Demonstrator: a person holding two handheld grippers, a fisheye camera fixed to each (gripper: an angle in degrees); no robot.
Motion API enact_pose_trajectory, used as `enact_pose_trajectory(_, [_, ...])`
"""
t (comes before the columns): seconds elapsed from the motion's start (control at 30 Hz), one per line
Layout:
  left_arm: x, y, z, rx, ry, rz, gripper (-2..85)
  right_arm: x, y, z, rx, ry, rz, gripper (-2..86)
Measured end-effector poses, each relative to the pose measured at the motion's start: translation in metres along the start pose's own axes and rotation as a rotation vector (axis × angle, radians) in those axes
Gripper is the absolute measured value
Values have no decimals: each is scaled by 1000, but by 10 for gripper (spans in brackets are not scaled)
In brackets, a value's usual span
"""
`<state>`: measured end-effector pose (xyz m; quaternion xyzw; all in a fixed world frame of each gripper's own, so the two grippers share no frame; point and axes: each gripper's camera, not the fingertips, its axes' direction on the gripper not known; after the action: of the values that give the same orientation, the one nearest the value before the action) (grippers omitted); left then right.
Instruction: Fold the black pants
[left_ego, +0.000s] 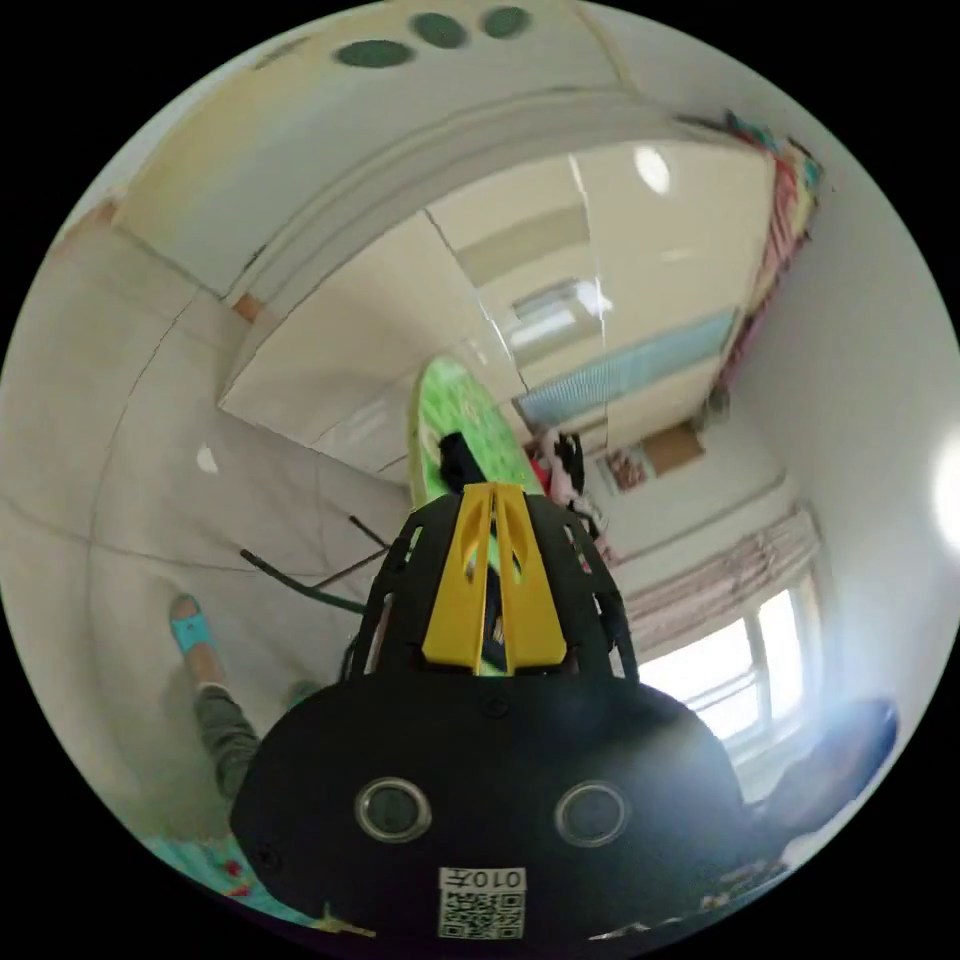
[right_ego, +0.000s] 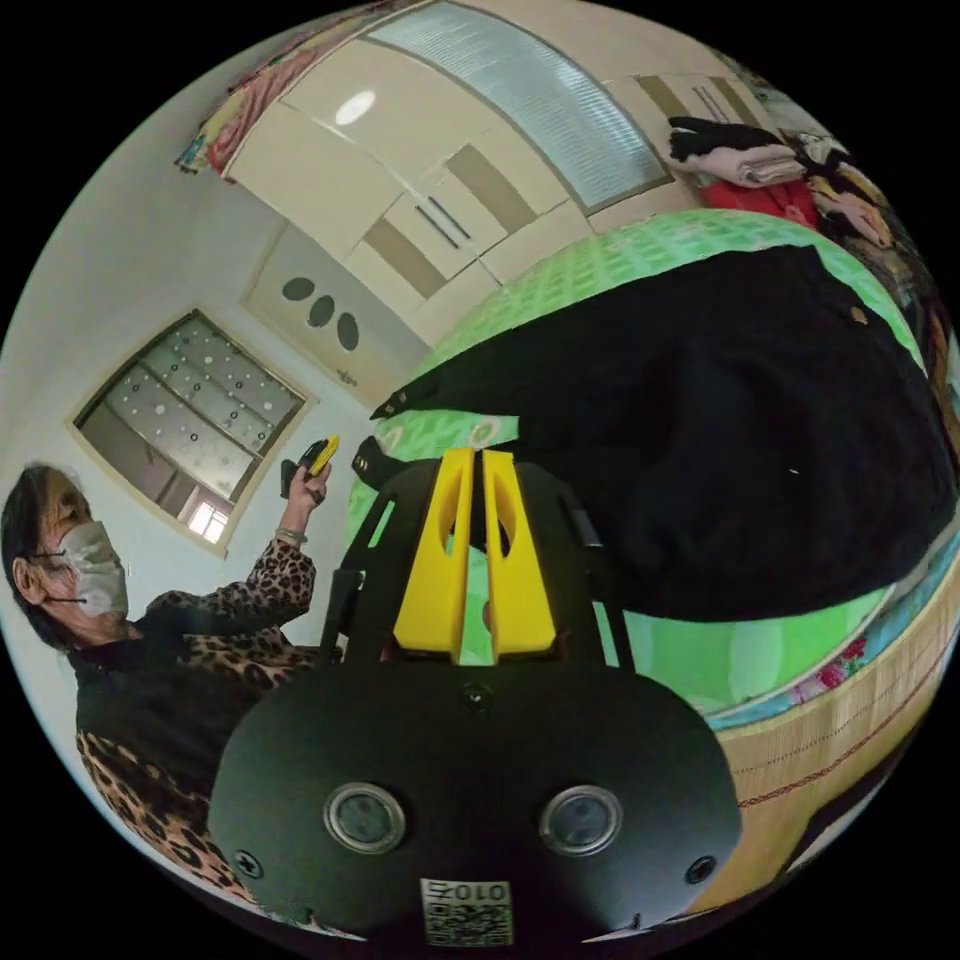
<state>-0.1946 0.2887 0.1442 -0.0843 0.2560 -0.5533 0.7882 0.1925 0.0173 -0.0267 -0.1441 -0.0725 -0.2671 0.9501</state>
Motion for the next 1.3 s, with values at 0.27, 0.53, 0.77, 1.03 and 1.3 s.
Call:
enact_pose_trajectory(0.27, [-1,52,34,-113,-41,196,87,-34,-26,1,-109,-18,-74,84])
enact_pose_trajectory(0.53, [31,70,36,-100,-109,267,9,23,40,-110,27,16,139,78])
enact_pose_trajectory(0.77, [56,141,-77,141,58,256,-2,73,105,-222,110,81,288,75])
enact_pose_trajectory(1.03, [22,245,-119,178,-29,27,-3,89,105,-291,55,179,270,71])
enact_pose_trajectory(1.3, [9,283,-131,140,-85,-54,-2,78,94,-371,35,62,114,68])
